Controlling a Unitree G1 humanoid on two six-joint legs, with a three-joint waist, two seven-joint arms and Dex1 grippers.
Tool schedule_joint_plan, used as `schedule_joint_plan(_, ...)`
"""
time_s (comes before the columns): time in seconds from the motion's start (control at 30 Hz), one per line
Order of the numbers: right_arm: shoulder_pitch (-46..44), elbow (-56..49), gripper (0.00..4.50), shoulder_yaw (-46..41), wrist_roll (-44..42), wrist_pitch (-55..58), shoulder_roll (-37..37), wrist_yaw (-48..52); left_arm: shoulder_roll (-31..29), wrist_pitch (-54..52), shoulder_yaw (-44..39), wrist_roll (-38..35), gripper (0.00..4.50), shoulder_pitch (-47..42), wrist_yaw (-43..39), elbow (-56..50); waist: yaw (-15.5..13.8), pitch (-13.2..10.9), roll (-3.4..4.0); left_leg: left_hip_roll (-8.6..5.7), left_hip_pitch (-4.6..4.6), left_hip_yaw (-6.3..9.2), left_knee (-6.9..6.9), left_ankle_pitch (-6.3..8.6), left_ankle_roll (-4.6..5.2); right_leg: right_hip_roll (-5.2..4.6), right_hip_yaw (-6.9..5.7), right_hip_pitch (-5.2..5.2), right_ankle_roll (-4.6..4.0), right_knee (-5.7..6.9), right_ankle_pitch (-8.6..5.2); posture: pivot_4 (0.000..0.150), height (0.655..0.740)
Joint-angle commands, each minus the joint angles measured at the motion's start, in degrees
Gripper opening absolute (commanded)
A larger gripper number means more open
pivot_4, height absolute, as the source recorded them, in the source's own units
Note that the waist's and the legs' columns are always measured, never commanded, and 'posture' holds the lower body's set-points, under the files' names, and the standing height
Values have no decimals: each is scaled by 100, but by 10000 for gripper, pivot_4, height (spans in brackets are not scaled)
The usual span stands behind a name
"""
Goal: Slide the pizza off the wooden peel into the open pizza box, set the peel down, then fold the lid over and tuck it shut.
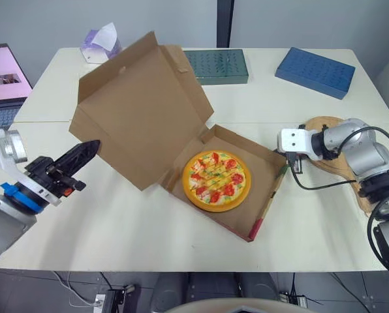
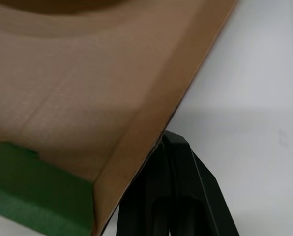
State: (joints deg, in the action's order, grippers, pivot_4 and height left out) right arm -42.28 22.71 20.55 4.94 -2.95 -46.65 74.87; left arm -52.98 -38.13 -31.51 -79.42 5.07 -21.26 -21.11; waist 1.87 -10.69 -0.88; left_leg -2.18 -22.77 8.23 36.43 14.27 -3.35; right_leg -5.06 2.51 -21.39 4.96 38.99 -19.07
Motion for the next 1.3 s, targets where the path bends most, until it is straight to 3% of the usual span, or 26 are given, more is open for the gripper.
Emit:
schedule_joint_plan(0.03,236,-952,334,-288,-510,535,-186,477,-247,1,412,678,0,-663,-647,383,-13,0,0,-1,-1,4,0,0,0,0,-2,0,0,-1,0,1500,7400)
schedule_joint_plan(0.27,1124,-2853,334,-565,-1090,1882,-499,586,-171,333,1585,2269,0,-2591,-1854,1543,-10,0,0,-2,-2,12,0,0,0,0,-8,-1,1,0,0,1500,7400)
schedule_joint_plan(0.57,1998,-4566,334,-751,-1557,3110,-429,-18,753,1347,2193,3635,0,-4121,-2932,2819,-14,-2,-4,-4,-9,22,9,-3,-6,-1,-17,-1,2,1,1,1500,7400)
schedule_joint_plan(0.7,2022,-4810,334,-942,-1605,3382,-337,-435,992,1593,2159,3941,0,-4508,-3274,3313,12,-2,-5,-4,-12,23,18,-7,-13,-1,-17,-1,3,2,2,1500,7400)
schedule_joint_plan(0.83,1881,-4347,334,-1536,-1679,3265,-334,-852,1089,1634,2017,4045,0,-4665,-3425,3503,7,-3,-7,-6,-12,24,20,-7,-13,-1,-17,-1,5,3,2,1500,7400)
schedule_joint_plan(0.93,1562,-3927,6498,-2097,-1868,3261,61,-1461,1118,1624,1927,4065,0,-4709,-3447,3496,8,-5,-9,-6,-13,25,24,-8,-13,-1,-17,0,7,4,4,1500,7400)
schedule_joint_plan(1.07,979,-3619,20373,-2630,-2083,3625,807,-2536,1173,1584,1876,4100,0,-4731,-3437,3471,30,-5,-9,-4,-12,28,24,-9,-14,-1,-17,-3,7,9,4,1500,7400)
schedule_joint_plan(1.23,531,-3651,36884,-2864,-2445,4126,1238,-3099,1235,1521,1859,4147,0,-4747,-3444,3416,31,-5,-9,-9,-15,35,24,-9,-15,-2,-19,-3,8,11,6,1500,7400)
schedule_joint_plan(1.3,298,-3749,36884,-2986,-2730,4433,1390,-3286,1246,1511,1856,4165,0,-4744,-3448,3416,41,-5,-9,-10,-16,37,23,-9,-15,-3,-19,-5,8,11,6,1500,7400)
